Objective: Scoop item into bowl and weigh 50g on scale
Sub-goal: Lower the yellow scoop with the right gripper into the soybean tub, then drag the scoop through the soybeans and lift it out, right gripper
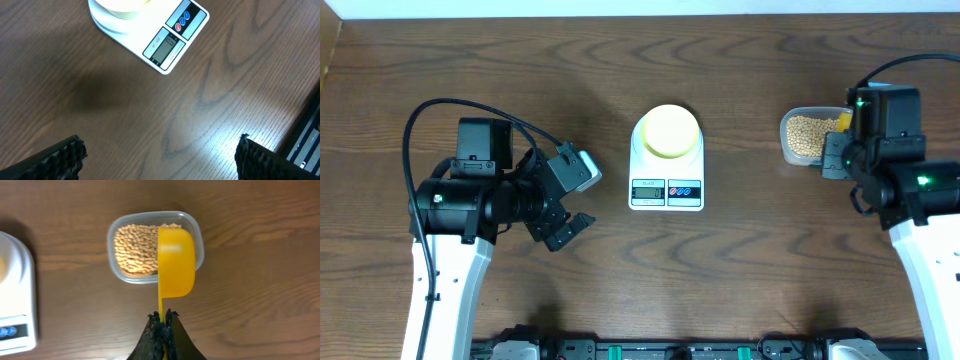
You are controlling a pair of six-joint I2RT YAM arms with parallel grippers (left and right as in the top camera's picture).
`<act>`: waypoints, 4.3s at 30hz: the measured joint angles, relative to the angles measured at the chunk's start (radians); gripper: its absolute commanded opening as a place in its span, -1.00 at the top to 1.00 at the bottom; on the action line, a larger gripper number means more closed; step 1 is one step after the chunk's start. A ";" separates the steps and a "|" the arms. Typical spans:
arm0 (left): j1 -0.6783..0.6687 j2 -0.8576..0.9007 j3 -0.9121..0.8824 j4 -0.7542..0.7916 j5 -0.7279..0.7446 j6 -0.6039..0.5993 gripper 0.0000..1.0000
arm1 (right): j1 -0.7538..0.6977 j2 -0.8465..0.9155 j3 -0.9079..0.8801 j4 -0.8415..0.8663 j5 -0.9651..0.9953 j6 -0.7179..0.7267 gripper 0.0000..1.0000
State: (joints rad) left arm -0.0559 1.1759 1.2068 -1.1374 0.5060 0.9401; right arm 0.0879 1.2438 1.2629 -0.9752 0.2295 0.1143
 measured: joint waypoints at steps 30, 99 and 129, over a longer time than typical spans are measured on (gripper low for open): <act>0.000 0.000 0.000 0.000 0.000 0.000 -0.96 | -0.074 0.401 0.000 0.230 0.068 -0.130 0.98; 0.000 0.000 0.000 0.000 0.000 0.000 -0.95 | -0.393 0.451 -0.096 0.130 -0.572 0.065 0.98; 0.000 0.000 0.000 0.000 0.000 0.000 -0.96 | -0.637 0.451 -0.108 0.126 -0.951 -0.015 0.98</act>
State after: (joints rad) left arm -0.0559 1.1759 1.2068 -1.1374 0.5060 0.9401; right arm -0.5488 1.6951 1.1545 -0.8494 -0.7219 0.0994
